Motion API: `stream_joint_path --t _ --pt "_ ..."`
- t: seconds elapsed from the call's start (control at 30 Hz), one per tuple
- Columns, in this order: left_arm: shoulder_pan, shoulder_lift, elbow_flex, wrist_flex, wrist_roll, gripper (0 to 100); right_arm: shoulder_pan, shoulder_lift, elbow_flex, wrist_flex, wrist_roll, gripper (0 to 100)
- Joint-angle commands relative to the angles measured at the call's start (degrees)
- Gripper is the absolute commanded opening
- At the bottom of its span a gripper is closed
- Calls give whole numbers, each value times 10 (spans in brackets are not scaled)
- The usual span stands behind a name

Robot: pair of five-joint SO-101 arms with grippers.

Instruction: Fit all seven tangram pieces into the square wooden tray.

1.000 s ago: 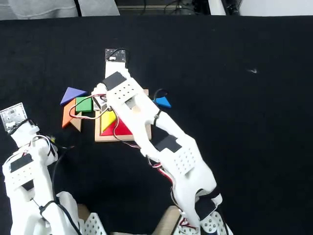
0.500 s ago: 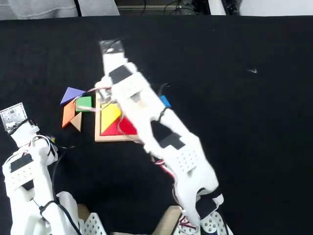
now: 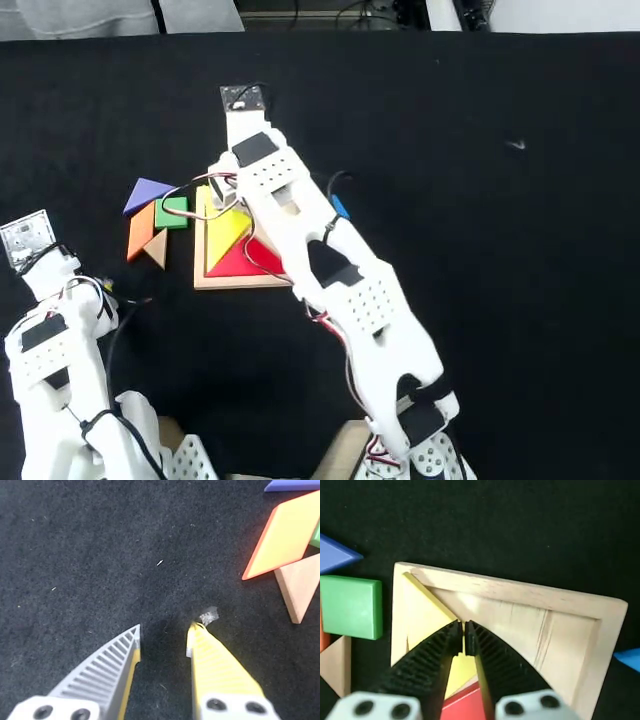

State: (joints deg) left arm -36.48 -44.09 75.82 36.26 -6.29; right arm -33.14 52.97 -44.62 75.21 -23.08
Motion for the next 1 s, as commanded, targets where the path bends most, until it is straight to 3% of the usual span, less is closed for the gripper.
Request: stream_joint_path --t 0.0,0.3,0.53,0.7,0.97 --pt "6 -4 -3 -10 -1 159 2 13 -81 51 7 11" --pt "6 -4 -3 -10 -1 159 -42 53 -173 163 2 11" --pt "6 -4 -3 -10 -1 159 2 57 -297 223 7 11" --pt "6 -4 -3 -10 -1 159 41 103 -349 213 6 11" --pt "6 -4 -3 -10 -1 159 -13 187 -374 195 7 11"
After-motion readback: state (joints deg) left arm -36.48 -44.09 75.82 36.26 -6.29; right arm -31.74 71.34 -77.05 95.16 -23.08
